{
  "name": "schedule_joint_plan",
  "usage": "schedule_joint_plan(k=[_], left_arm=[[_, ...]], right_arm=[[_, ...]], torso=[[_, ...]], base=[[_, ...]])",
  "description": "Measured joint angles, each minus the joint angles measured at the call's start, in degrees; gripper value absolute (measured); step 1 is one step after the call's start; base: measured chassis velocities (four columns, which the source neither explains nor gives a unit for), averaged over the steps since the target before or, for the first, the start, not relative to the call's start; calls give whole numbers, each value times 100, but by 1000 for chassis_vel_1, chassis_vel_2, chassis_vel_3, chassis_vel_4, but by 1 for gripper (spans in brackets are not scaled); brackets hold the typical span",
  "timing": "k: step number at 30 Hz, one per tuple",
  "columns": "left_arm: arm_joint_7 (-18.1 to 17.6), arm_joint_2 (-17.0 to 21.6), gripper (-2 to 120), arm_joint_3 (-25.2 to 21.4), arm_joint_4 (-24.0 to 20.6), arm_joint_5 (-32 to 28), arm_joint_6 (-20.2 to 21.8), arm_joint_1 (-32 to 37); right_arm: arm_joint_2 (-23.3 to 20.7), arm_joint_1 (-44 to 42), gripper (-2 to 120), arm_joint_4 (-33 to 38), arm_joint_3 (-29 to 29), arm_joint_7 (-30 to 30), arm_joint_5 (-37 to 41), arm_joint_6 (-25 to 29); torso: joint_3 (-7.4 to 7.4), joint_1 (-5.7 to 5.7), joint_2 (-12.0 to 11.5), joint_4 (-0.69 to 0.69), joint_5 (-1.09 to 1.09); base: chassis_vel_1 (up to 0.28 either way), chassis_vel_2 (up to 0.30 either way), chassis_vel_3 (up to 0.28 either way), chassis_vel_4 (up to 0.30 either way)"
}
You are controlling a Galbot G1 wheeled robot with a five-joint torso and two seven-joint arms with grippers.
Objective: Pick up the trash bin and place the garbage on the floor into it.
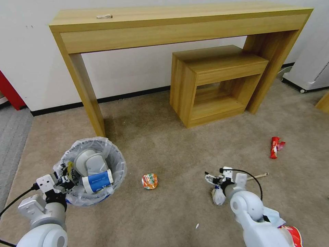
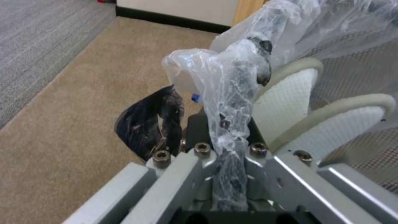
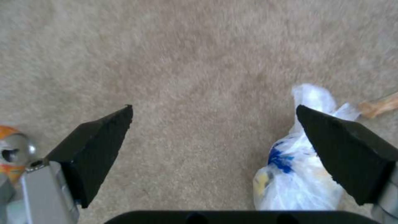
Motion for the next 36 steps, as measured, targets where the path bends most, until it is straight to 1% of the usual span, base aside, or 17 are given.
schedule_joint_plan(k=[1, 3, 5, 7, 8, 11, 20, 21, 23, 24, 25, 27, 29, 31, 32, 35, 36], left_arm=[[2, -6, 1, 8, 3, 23, 0, -2], [2, -7, 1, 9, 3, 27, 0, -2], [2, -7, 1, 7, 9, 47, 0, -2], [2, -7, 1, 6, 12, 49, 0, -2], [2, -7, 1, 5, 26, 53, 0, -4], [2, -16, 1, 10, 62, 64, 0, -10], [9, -25, 1, 66, 92, 71, 0, -43], [9, -24, 1, 66, 94, 70, 0, -44], [12, -18, 1, 61, 103, 49, 0, -47], [12, -18, 1, 61, 103, 49, 0, -47], [13, -16, 1, 58, 106, 40, 0, -47], [16, -6, 1, 38, 116, -2, -4, -45], [16, -5, 1, 37, 116, -6, -5, -44], [25, -1, 1, 28, 125, -52, -20, -32], [25, -1, 1, 28, 125, -52, -20, -32], [31, -4, 1, 35, 125, -61, -29, -32], [31, -4, 1, 35, 125, -61, -29, -32]], right_arm=[[19, 113, 100, -192, -30, 10, -14, -54], [27, 147, 100, -250, -34, 31, -30, -98], [32, 265, 100, -435, -21, 169, -85, -342], [27, 280, 100, -455, -9, 196, -87, -388], [-16, 309, 100, -519, 35, 278, -89, -535], [-119, 311, 100, -618, 87, 301, -136, -631], [-143, 522, 100, -1320, 111, 24, -456, -518], [-134, 533, 98, -1343, 111, 7, -461, -516], [-92, 567, 89, -1425, 109, -57, -502, -509], [-92, 567, 89, -1425, 109, -57, -502, -509], [-80, 572, 85, -1453, 108, -70, -527, -504], [-69, 568, 74, -1529, 106, -118, -623, -488], [-69, 567, 72, -1533, 106, -120, -629, -487], [-89, 530, 59, -1620, 107, -181, -758, -464], [-89, 530, 59, -1620, 107, -181, -758, -464], [-106, 510, 43, -1725, 136, -267, -890, -341], [-106, 510, 43, -1725, 136, -267, -890, -341]], torso=[[0, 0, 0, 0, 0], [0, 0, 0, 0, -1], [0, 0, 0, 0, 0], [0, 0, 0, 0, 0], [0, 0, 0, 0, -1], [0, 0, 0, 0, -1], [0, 0, 0, 0, 0], [0, 0, 0, 0, 1], [0, 0, 0, 0, 0], [0, 0, 0, 0, 0], [0, 0, 0, 0, 0], [0, 0, 0, 0, 0], [0, 0, 0, 0, 0], [0, 0, 0, 0, -1], [0, 0, 0, 0, -1], [0, 0, 0, 0, 0], [0, 0, 0, 0, 0]], base=[[0, 0, 0, 0], [0, 0, 0, 0], [0, 0, 0, 0], [0, 0, 0, 0], [0, 0, 0, 0], [0, 0, 0, 0], [0, 0, 0, 0], [0, 0, 0, 0], [0, 0, 0, 0], [0, 0, 0, 0], [0, 0, 0, 0], [0, 0, 0, 0], [0, 0, 0, 0], [0, 0, 0, 0], [0, 0, 0, 0], [0, 0, 0, 0], [0, 0, 0, 0]])
